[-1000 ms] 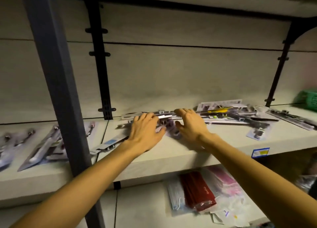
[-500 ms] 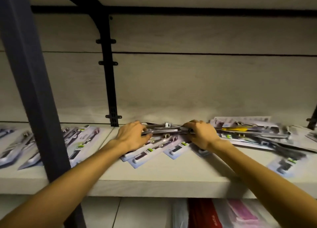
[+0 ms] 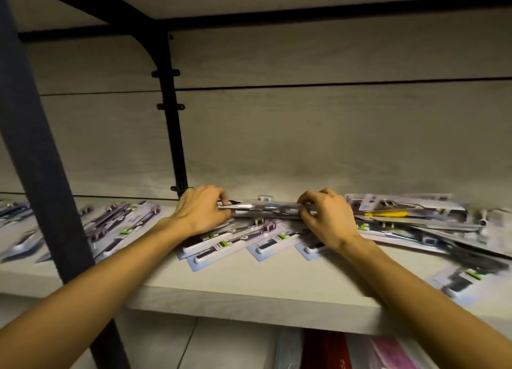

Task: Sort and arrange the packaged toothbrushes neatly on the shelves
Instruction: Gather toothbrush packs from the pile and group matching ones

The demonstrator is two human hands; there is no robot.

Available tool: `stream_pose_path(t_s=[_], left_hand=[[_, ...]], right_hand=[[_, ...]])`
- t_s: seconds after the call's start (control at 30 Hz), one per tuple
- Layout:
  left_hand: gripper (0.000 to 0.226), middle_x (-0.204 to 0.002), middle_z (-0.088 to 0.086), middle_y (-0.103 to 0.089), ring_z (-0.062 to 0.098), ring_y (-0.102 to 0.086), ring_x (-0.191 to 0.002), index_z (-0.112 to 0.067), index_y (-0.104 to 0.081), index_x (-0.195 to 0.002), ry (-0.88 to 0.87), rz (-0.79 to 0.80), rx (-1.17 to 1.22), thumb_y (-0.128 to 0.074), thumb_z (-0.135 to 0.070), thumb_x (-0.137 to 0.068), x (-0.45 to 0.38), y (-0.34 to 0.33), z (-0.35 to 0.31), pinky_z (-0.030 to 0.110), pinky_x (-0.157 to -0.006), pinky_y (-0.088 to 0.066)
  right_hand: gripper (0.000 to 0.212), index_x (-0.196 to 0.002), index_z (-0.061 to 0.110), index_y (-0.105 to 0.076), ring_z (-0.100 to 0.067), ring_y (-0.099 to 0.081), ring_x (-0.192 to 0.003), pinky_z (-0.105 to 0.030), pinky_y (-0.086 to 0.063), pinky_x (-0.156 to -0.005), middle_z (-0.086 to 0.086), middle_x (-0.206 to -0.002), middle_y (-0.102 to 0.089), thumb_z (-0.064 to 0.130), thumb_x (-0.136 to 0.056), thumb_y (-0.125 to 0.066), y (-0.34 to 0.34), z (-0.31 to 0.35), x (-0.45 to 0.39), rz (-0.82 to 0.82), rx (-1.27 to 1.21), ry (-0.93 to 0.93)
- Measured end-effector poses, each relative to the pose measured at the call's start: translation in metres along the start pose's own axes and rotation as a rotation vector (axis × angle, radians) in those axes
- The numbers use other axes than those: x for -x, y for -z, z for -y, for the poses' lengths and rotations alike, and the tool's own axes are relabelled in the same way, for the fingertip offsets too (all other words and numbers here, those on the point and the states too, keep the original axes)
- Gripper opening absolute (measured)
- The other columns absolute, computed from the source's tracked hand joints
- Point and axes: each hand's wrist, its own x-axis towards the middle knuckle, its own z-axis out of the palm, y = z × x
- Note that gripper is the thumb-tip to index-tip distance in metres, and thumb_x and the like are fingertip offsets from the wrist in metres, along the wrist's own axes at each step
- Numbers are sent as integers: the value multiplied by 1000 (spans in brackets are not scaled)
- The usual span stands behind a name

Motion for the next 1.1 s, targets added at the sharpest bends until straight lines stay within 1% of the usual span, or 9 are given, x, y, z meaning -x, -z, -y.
stream_pose_path(t_s=[0.07, 0.17, 0.33, 0.4, 0.57, 0.67, 0.8, 0.93, 1.1], left_hand=[[19, -95, -4, -72, 26, -65, -90, -29, -64, -92, 43, -21, -5, -65, -43, -80, 3, 4, -1, 32, -67, -40], [19, -88, 0, -72, 31, -65, -90, -26, -63, -93, 97, -59, 0, -62, -42, -82, 10, 8, -2, 34, -69, -45], [23, -97, 8, -70, 38, -63, -94, -25, -60, -98, 182, -107, 39, -58, -47, -92, 21, 14, -7, 37, -70, -43], [24, -99, 9, -69, 37, -61, -93, -26, -60, -102, 214, -98, 81, -54, -48, -96, 23, 17, -10, 37, -70, -44], [29, -102, 11, -67, 36, -60, -100, -22, -59, -102, 295, 32, 300, -45, -47, -102, 22, 23, -25, 39, -82, -48], [40, -98, 9, -67, 34, -61, -98, -21, -57, -97, 318, 56, 341, -40, -56, -101, 24, 22, -36, 35, -73, -42], [47, -83, 0, -62, 29, -58, -86, -23, -57, -95, 315, 121, 357, -34, -63, -97, 24, 24, -57, 33, -68, -40], [48, -71, -1, -57, 17, -50, -64, -16, -54, -82, 225, 144, 385, -30, -54, -96, 25, 24, -93, 28, -57, -35], [59, -69, 2, -63, 23, -54, -64, -12, -65, -84, 175, 215, 631, -39, -64, -83, 33, 15, -151, 31, -60, -37]], right_hand=[[14, -101, 30, -67, -21, -59, -93, -30, -41, -69, 2, -92, -69, 30, -89, -62, 2, 2, 0, -55, -80, -11], [13, -101, 26, -68, -21, -59, -94, -30, -42, -71, 4, -96, -70, 24, -89, -64, 7, 8, 1, -163, -196, 4], [9, -97, 21, -71, -18, -54, -107, -33, -47, -83, 6, -115, -67, 23, -90, -67, 15, 20, 2, -160, -207, 114], [10, -97, 23, -75, -18, -54, -108, -32, -49, -80, 7, -117, -67, 23, -90, -68, 20, 20, 4, -142, -172, 180], [9, -95, 22, -79, -23, -59, -90, -33, -49, -62, 5, -107, -72, 20, -88, -74, 36, 8, 18, -190, -14, 430], [12, -99, 22, -79, -23, -62, -87, -32, -51, -61, 5, -111, -73, 21, -91, -71, 48, -6, 30, -196, 51, 533], [13, -102, 25, -79, -18, -66, -87, -25, -48, -60, 7, -113, -73, 22, -90, -73, 68, -20, 44, -256, 105, 457], [12, -100, 19, -80, -20, -71, -87, -35, -58, -66, 4, -109, -75, 21, -92, -71, 91, -32, 62, -284, 99, 340], [13, -100, 16, -80, -21, -74, -90, -37, -59, -70, 2, -108, -76, 19, -91, -72, 125, -39, 92, -282, 147, 187]])
